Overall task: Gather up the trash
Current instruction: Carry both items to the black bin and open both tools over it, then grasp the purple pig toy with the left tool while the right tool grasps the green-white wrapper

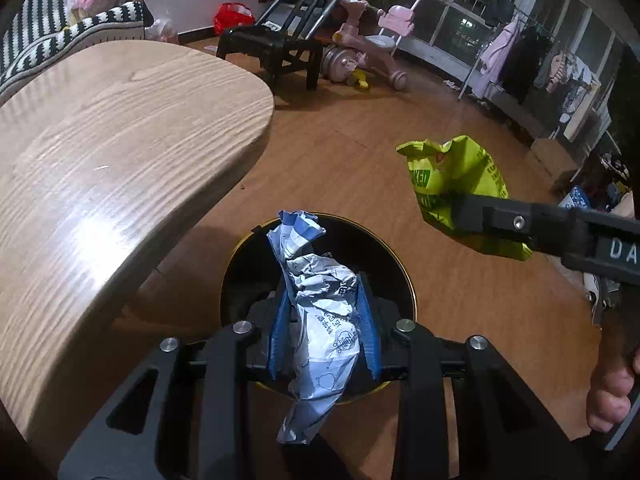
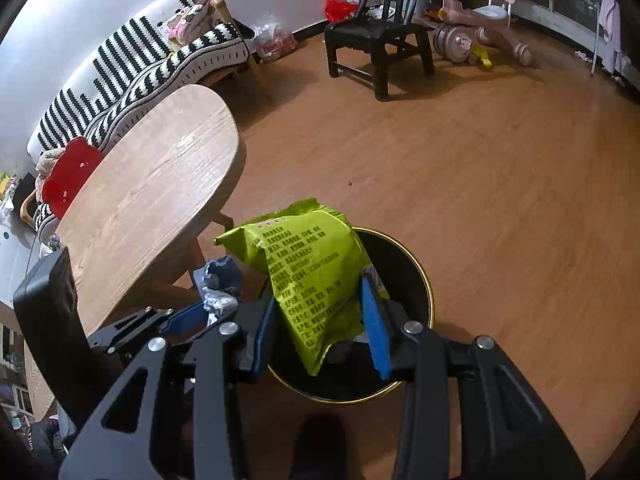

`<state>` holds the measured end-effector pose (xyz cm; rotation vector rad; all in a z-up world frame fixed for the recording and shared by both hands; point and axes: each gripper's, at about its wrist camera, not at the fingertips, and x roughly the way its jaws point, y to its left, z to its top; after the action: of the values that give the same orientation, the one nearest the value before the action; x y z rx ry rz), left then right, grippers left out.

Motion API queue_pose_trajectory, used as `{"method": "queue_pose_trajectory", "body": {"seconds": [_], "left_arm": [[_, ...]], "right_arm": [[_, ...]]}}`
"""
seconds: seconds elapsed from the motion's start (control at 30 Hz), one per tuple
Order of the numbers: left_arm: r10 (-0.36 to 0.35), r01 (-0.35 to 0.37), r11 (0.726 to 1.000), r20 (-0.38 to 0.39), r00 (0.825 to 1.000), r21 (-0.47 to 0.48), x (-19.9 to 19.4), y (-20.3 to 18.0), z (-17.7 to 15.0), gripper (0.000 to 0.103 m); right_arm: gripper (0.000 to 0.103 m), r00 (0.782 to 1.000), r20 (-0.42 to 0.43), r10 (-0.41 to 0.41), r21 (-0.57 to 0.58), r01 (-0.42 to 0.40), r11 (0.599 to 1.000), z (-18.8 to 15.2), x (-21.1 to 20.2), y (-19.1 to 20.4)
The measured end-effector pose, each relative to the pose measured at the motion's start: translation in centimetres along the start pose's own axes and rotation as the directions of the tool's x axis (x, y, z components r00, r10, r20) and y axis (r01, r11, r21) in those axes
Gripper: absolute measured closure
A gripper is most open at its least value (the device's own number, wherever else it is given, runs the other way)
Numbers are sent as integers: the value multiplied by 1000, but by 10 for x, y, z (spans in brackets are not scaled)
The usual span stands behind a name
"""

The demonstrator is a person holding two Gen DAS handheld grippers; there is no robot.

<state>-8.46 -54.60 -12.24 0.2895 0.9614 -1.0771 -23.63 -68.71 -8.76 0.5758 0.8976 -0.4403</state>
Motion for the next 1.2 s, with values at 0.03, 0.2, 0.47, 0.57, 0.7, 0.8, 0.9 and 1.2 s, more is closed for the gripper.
{"method": "queue_pose_trajectory", "body": {"seconds": [0.03,0.2,0.47,0.57,0.7,0.8,0.9,1.2], "left_arm": [[-3,3,1000,-2,1000,-1,2,-1,2,72],[-19,19,1000,10,1000,-11,6,0,9,42],[-25,25,1000,35,999,4,-10,1,9,29],[-24,23,1000,52,998,18,-30,6,9,21],[-14,16,1000,110,994,-15,-89,28,5,10],[44,-42,999,172,984,-17,-134,50,2,9],[133,-123,991,226,965,-59,-183,87,-8,8],[447,-363,871,227,865,-330,-320,237,-80,8]], "right_arm": [[63,1000,-3,1,0,-1,1000,1,1,0],[51,1000,3,-11,-1,11,1000,3,2,3],[42,998,64,-21,-1,21,1000,12,-10,11],[36,995,98,-11,-27,14,1000,17,-19,28],[30,988,156,19,-101,-3,995,23,-35,73],[24,978,193,75,-186,-39,982,23,-47,126],[23,972,184,145,-249,-97,964,22,-51,172],[23,932,56,359,-437,-300,848,-1,-40,345]]}}
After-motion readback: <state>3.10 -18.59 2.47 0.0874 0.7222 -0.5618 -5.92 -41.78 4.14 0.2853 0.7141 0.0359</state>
